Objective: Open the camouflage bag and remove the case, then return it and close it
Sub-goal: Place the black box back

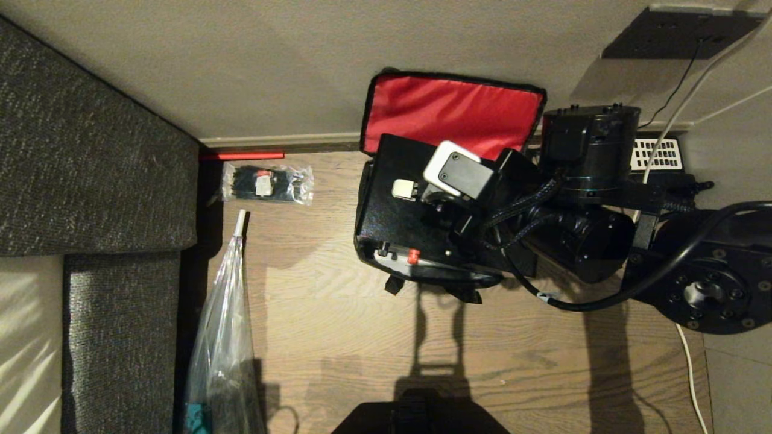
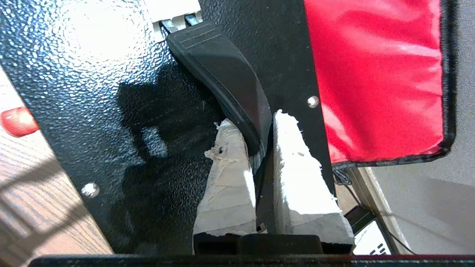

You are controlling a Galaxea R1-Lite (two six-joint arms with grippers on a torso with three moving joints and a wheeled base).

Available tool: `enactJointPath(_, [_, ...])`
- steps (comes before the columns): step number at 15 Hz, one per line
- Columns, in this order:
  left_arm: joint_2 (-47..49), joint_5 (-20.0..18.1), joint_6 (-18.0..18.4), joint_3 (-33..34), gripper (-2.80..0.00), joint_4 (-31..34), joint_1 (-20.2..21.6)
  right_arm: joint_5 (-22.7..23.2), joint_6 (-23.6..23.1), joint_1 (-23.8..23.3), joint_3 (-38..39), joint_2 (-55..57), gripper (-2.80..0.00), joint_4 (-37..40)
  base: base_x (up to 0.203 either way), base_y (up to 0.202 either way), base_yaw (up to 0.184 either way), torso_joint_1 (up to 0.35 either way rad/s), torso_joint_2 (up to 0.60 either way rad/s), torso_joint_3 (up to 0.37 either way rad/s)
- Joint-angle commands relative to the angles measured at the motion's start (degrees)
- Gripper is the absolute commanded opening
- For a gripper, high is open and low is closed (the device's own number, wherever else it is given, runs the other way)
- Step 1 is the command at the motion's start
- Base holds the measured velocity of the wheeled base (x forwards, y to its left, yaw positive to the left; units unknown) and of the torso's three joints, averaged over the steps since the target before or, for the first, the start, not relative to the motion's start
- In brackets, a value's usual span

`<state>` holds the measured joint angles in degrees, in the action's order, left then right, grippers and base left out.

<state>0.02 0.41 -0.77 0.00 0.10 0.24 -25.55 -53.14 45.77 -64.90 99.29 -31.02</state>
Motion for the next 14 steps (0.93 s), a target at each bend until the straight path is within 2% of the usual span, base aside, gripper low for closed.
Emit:
enactJointPath(1, [-0.11, 0.02, -0.11, 0.18, -2.8, -0.01, 0.02, -0.11, -0.3, -0.43, 0.13, 2.14, -2.8, -1.3, 0.0, 0.0, 0.0, 0.0, 0.0, 0.0])
enactJointPath(6, [-0.11, 0.02, -0.02, 0.18, -2.8, -0.01, 0.02, -0.11, -0.3, -0.82, 0.13, 4.86, -2.8, -4.74, 0.0, 0.0, 0.0, 0.0, 0.0, 0.0])
enactJointPath(11, [-0.11, 0.02, -0.02, 0.18, -2.8, -0.01, 0.02, -0.11, -0.55, -0.73, 0.22, 3.06, -2.8, -3.38, 0.0, 0.0, 0.0, 0.0, 0.0, 0.0])
enactJointPath(14, [-0.11, 0.02, -0.02, 0.18, -2.8, -0.01, 0.02, -0.2, -2.47, -0.42, 0.45, 0.64, -2.8, -2.89, 0.0, 0.0, 0.0, 0.0, 0.0, 0.0])
